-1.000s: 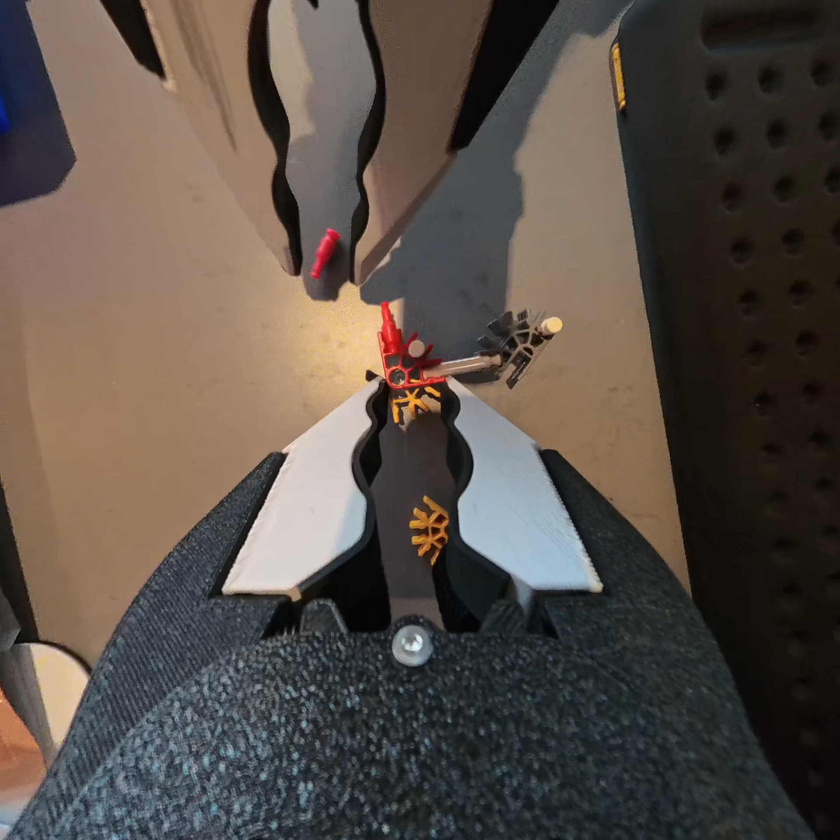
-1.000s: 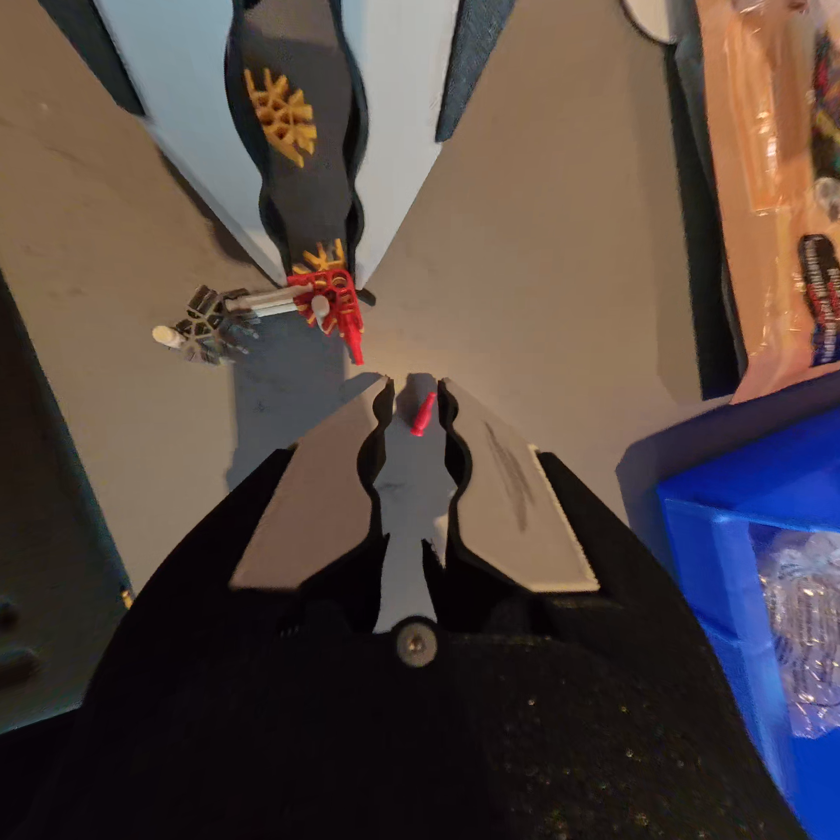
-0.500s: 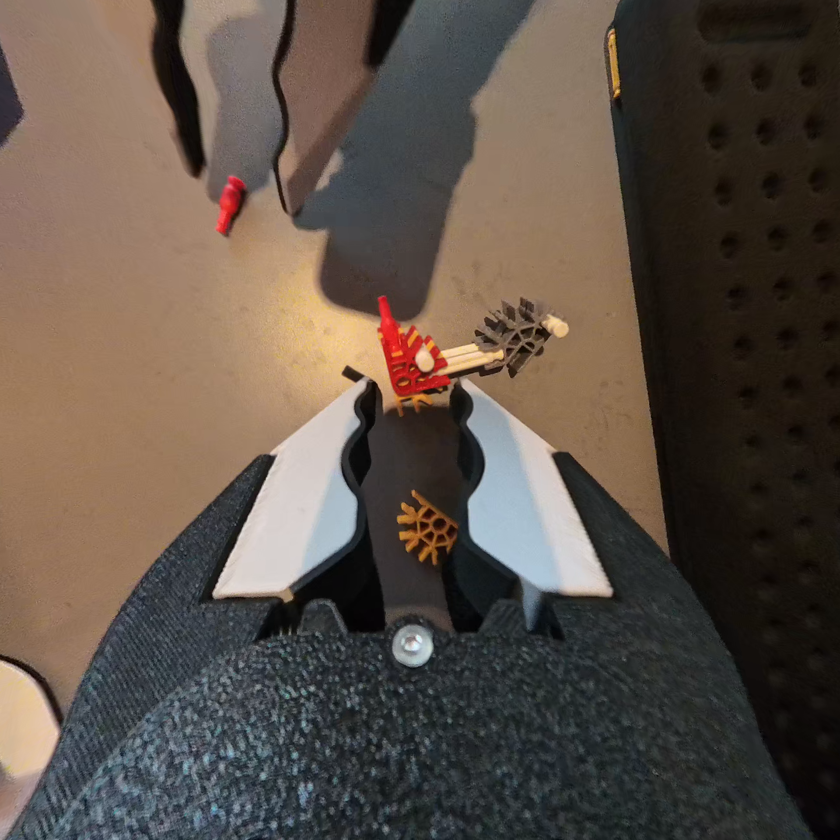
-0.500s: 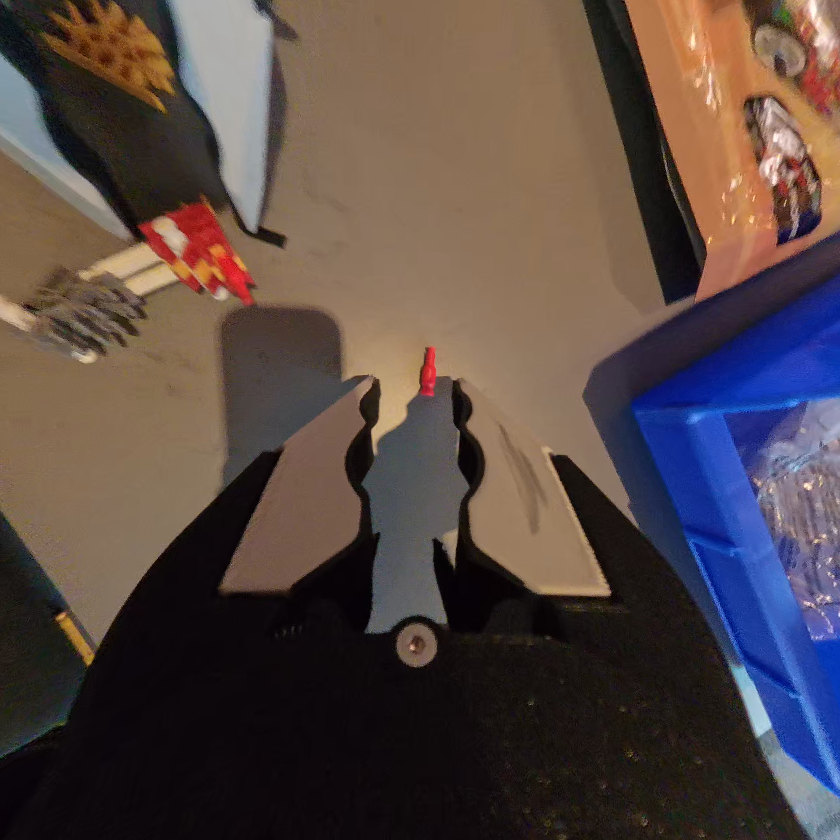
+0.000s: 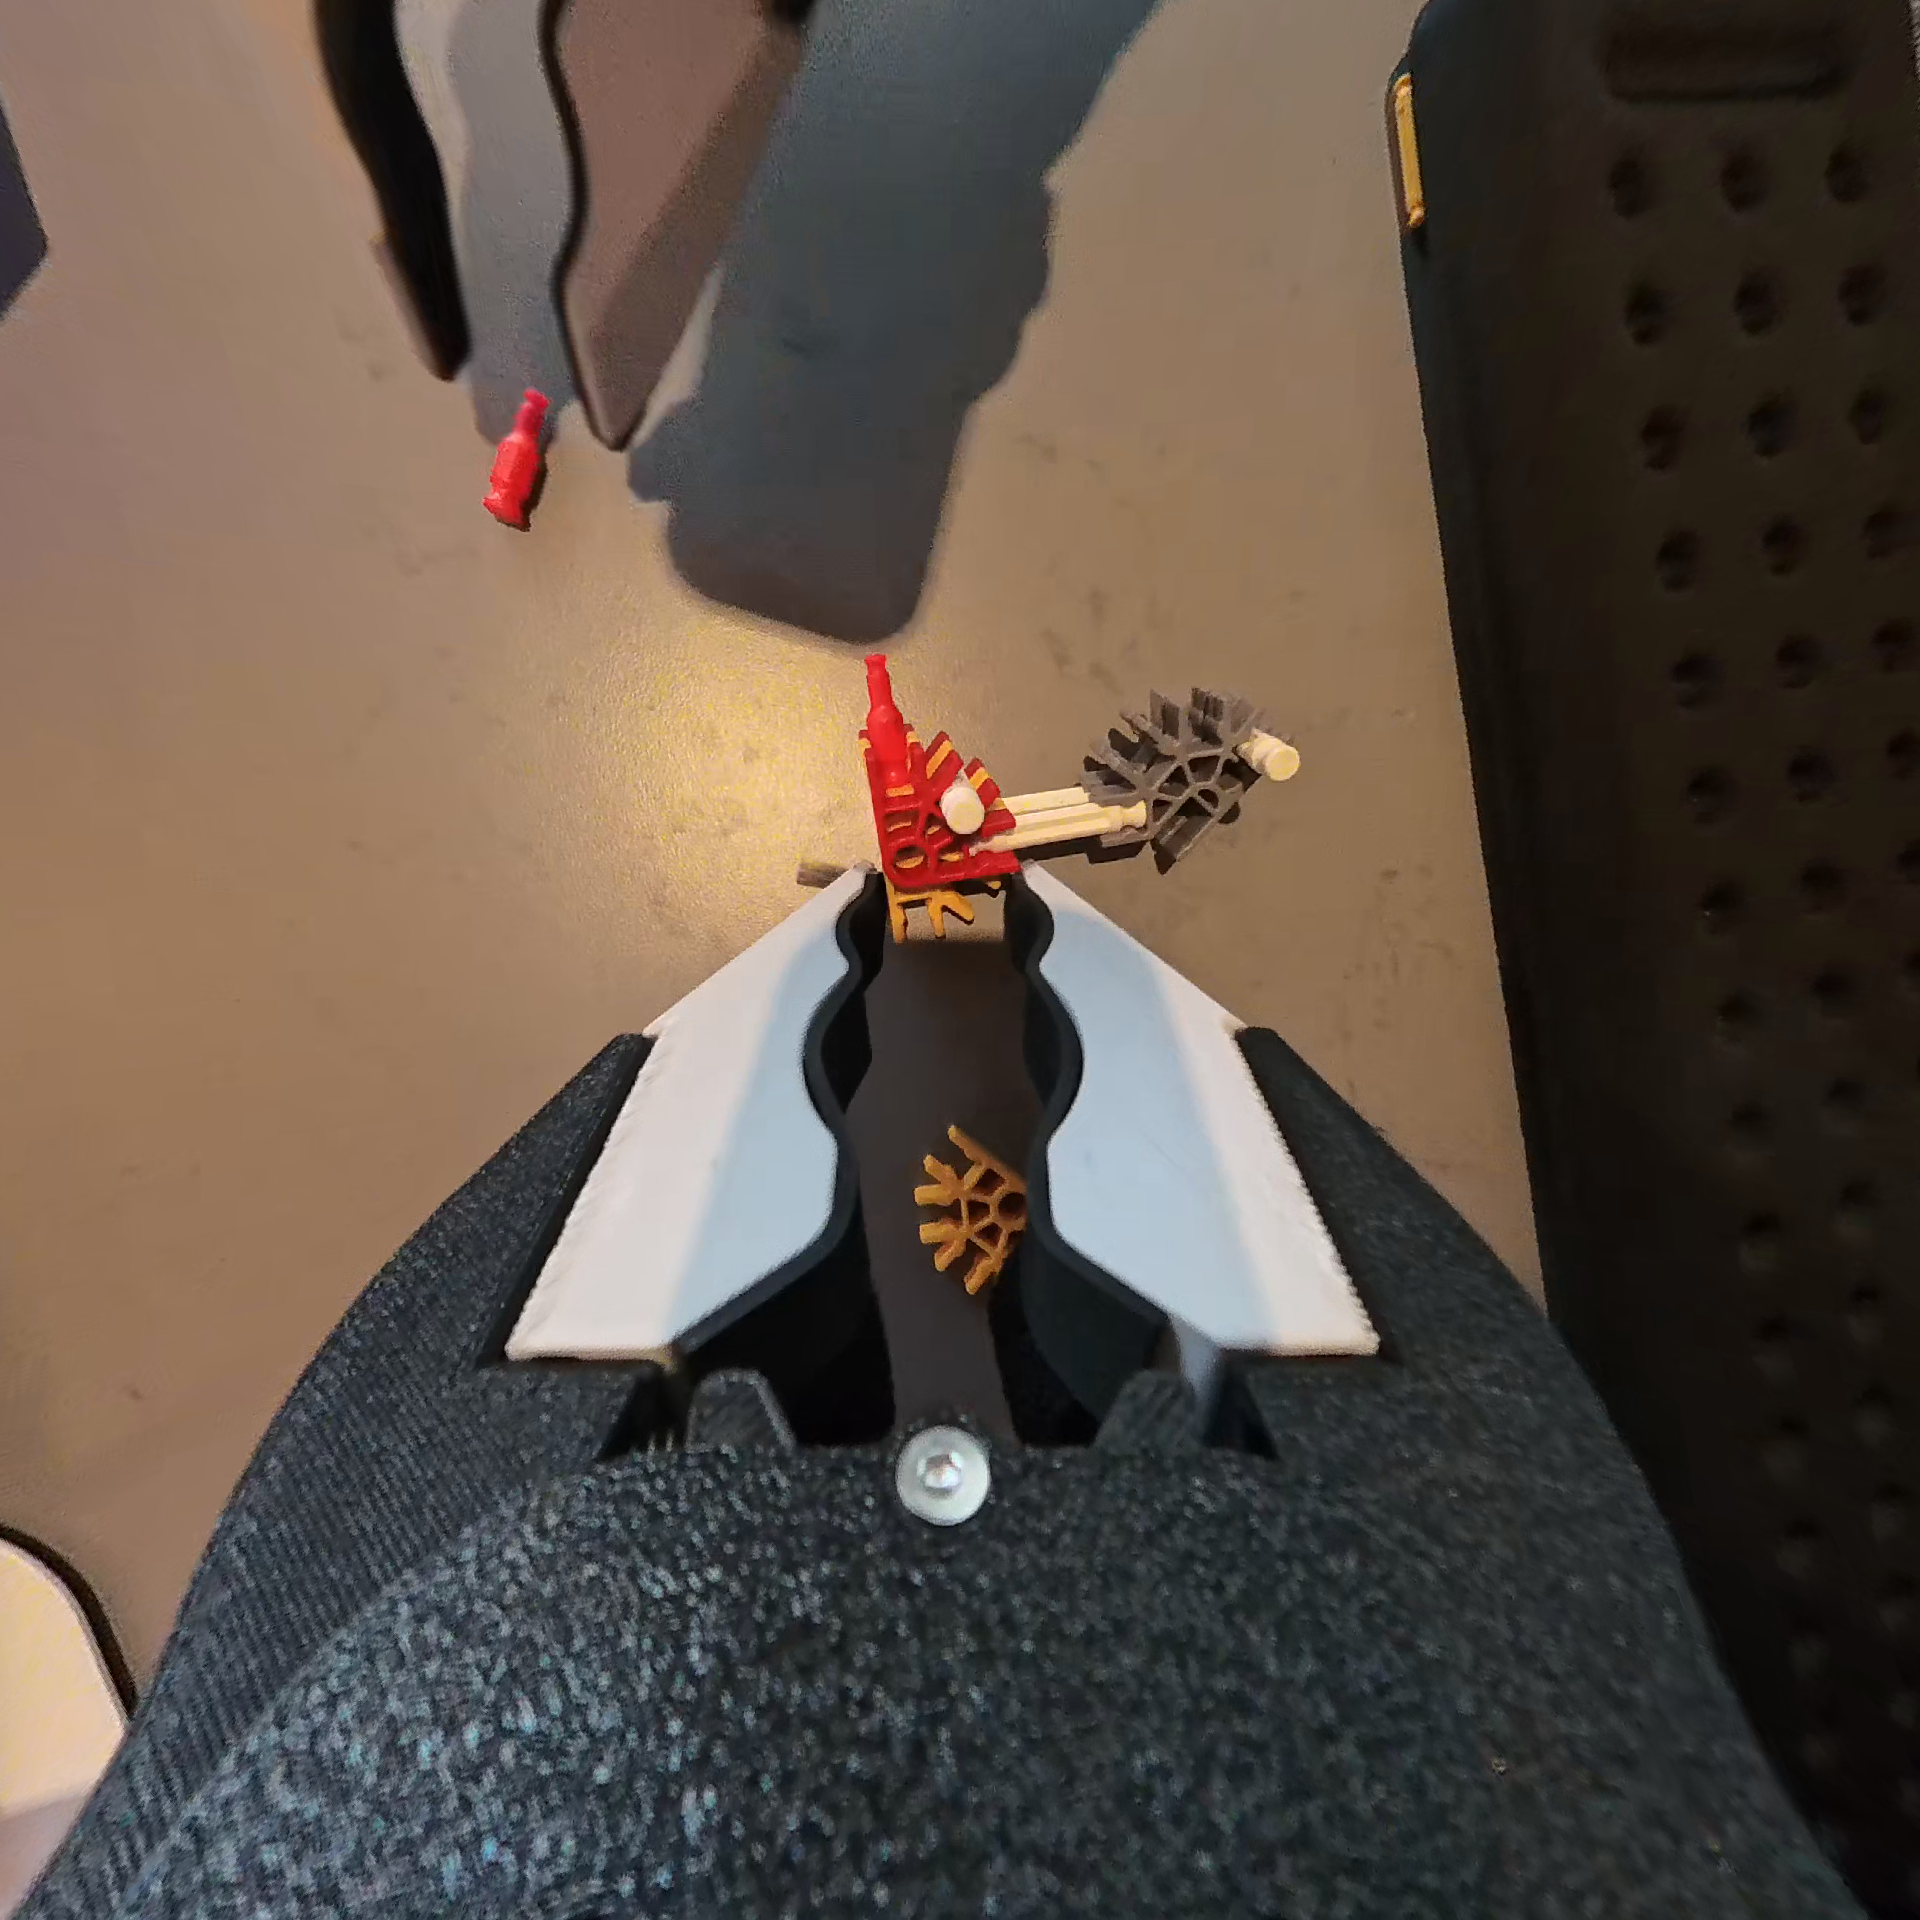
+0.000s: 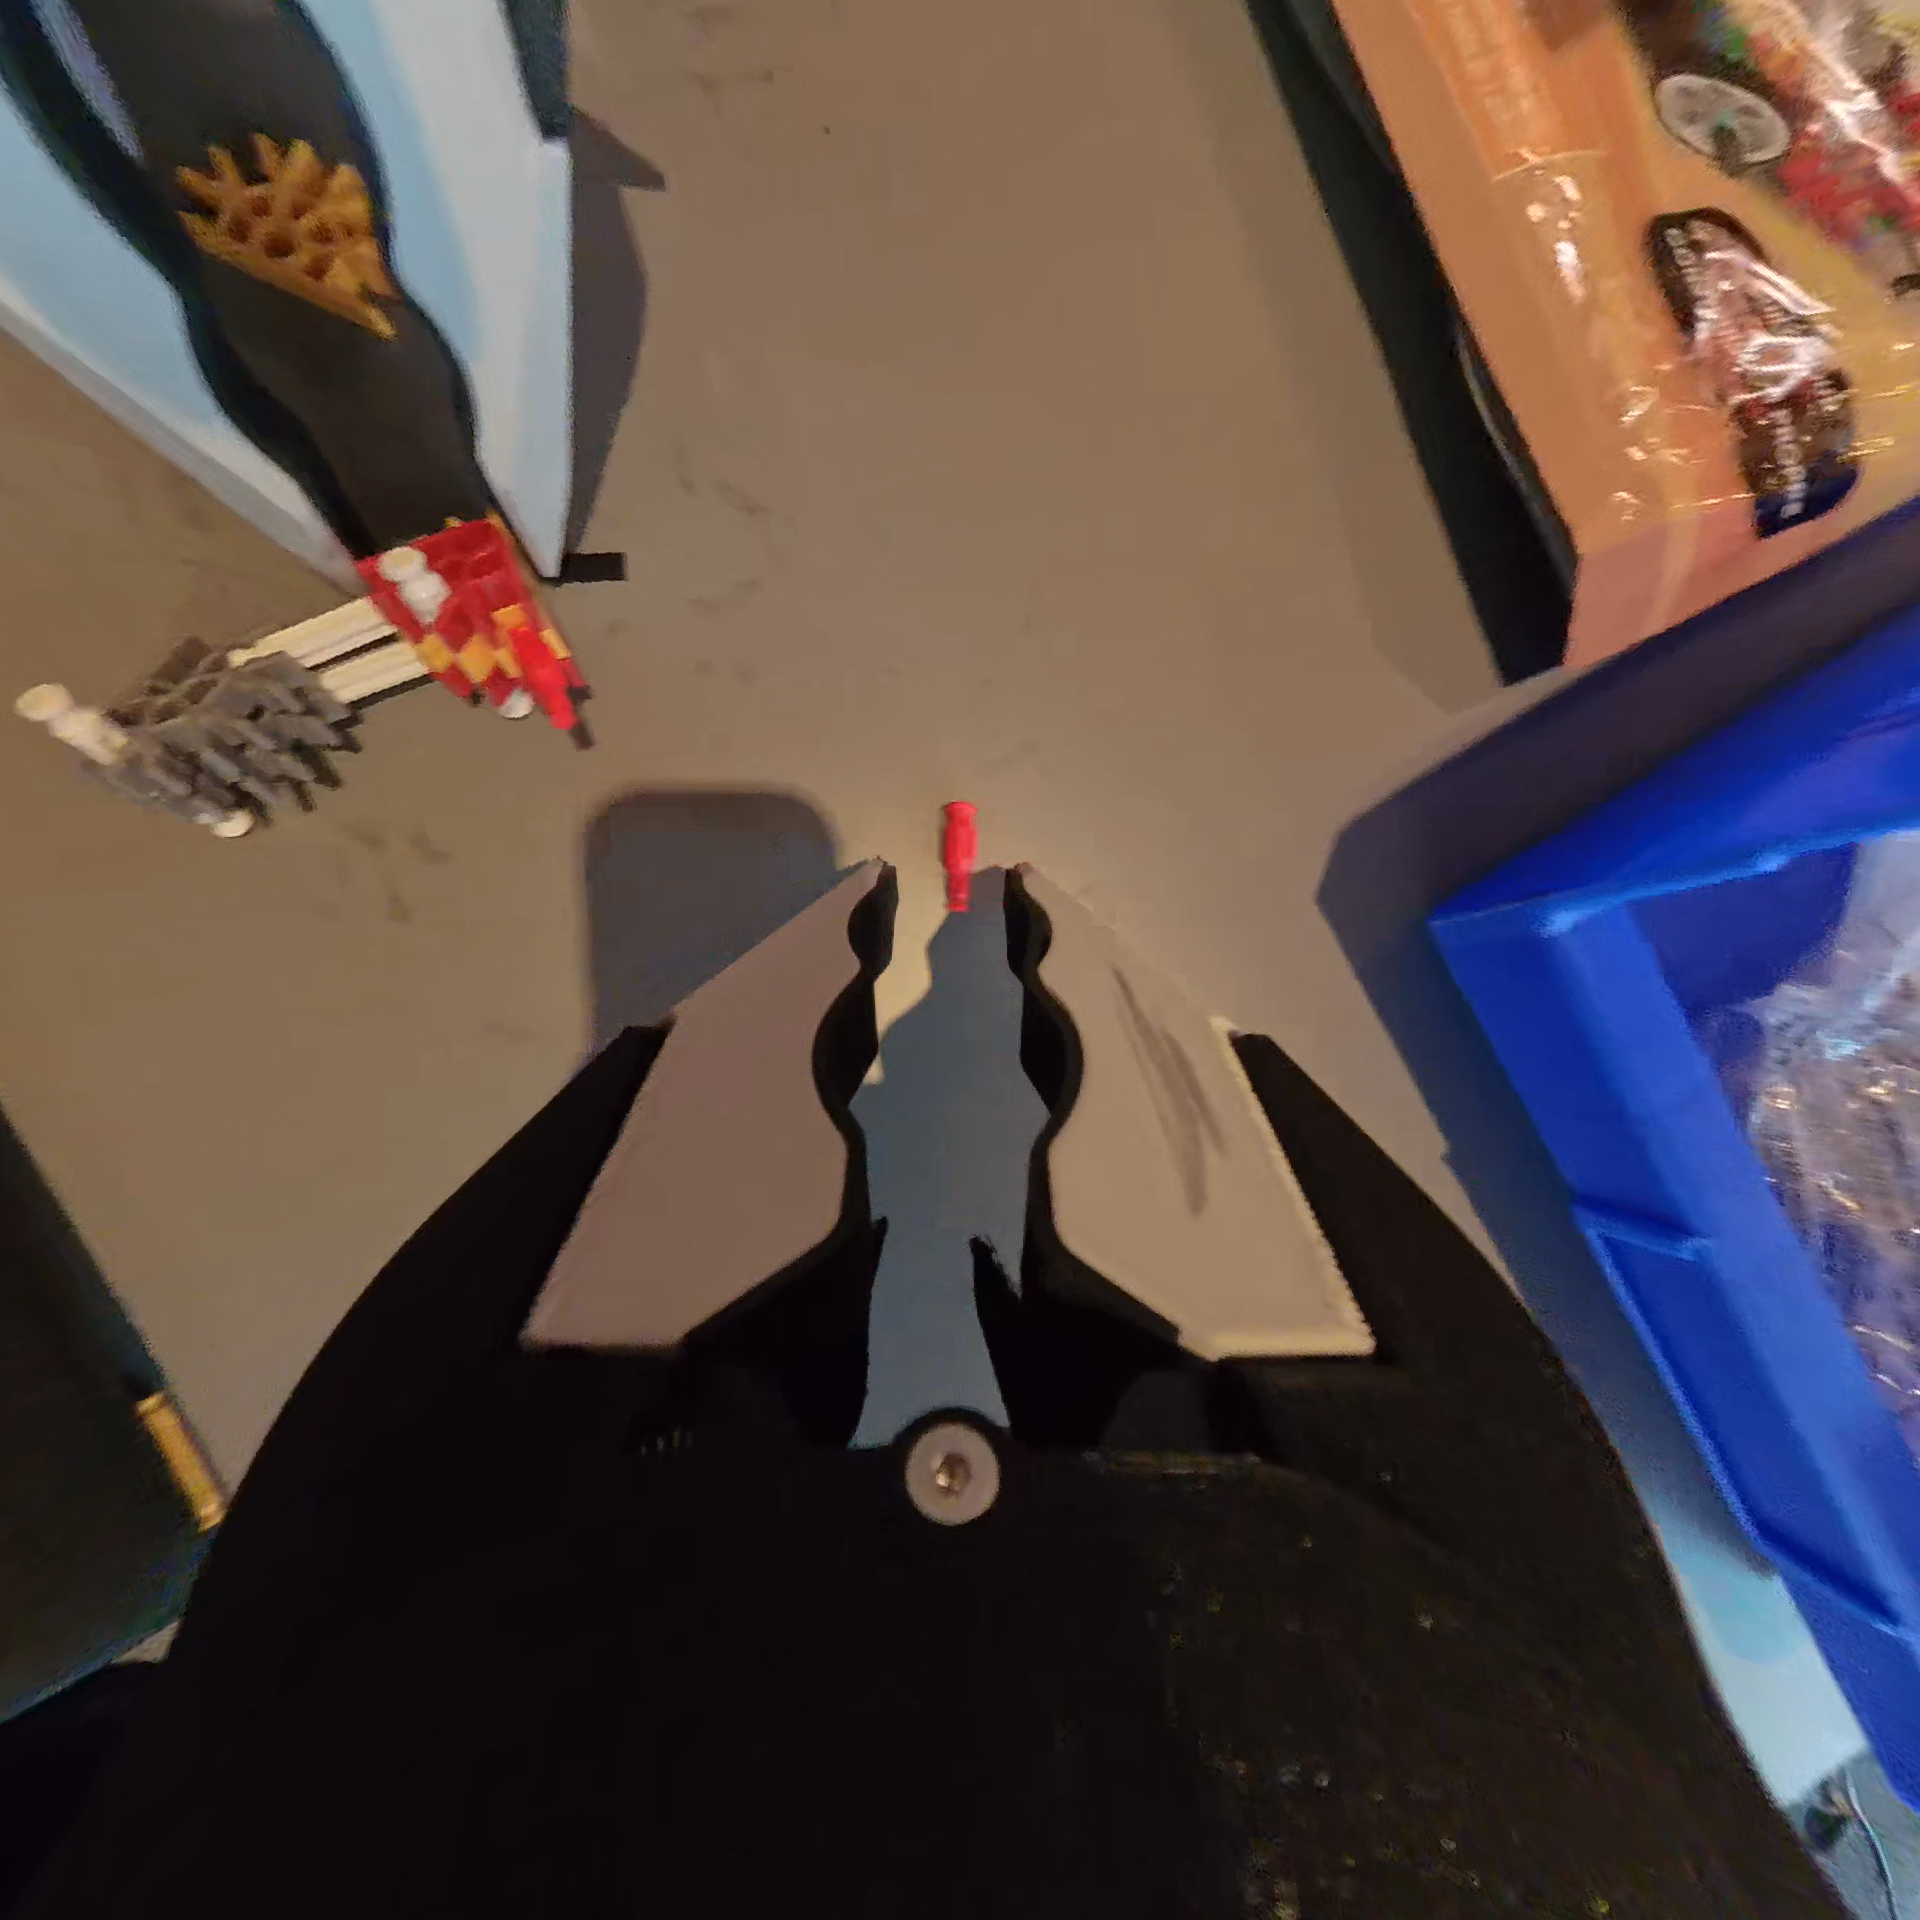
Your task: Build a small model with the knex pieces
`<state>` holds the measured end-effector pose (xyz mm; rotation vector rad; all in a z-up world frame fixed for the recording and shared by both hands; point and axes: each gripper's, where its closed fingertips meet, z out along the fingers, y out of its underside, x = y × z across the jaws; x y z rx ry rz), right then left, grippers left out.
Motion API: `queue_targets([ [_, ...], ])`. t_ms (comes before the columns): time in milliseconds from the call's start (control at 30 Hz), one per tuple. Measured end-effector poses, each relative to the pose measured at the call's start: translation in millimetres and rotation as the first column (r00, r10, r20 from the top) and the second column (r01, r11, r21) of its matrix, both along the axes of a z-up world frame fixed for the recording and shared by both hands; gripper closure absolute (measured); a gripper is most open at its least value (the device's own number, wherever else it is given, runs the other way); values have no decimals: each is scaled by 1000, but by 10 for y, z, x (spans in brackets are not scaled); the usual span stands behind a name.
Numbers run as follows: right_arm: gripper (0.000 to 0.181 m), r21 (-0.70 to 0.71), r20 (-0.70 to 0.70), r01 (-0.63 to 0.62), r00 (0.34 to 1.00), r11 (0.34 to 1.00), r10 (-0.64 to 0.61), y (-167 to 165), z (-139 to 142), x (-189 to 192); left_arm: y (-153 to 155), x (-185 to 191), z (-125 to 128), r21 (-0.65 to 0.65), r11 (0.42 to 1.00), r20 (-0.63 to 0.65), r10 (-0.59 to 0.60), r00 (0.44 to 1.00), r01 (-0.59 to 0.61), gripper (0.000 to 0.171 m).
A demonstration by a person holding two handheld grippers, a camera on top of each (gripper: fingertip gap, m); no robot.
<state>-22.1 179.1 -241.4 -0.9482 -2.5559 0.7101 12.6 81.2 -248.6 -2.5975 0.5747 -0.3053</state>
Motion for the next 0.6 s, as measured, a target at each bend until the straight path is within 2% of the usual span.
queue_targets([
  [100, 161, 48, 0, -13, 1000, 999, 13, 42, -77, -51, 14, -10, 11, 7, 1000, -3, 5, 1000, -5, 150],
  [200, 176, 16, -22, -40, 999, 999, 40, -41, -83, -93, 31, -18, 16, 16, 1000, -10, 7, 1000, -7, 150],
  [267, 177, 9, -27, -62, 998, 998, 62, -89, -79, -84, 38, -21, 15, 19, 1000, -14, 5, 1000, -4, 151],
  [500, 177, -93, -41, -199, 980, 976, 196, -478, 202, 160, 88, -22, 58, 43, 999, -20, 6, 1000, -5, 152],
  [600, 177, -86, -27, -256, 967, 963, 254, -597, 249, 262, 122, -13, 65, 54, 999, -23, 8, 1000, -6, 152],
])
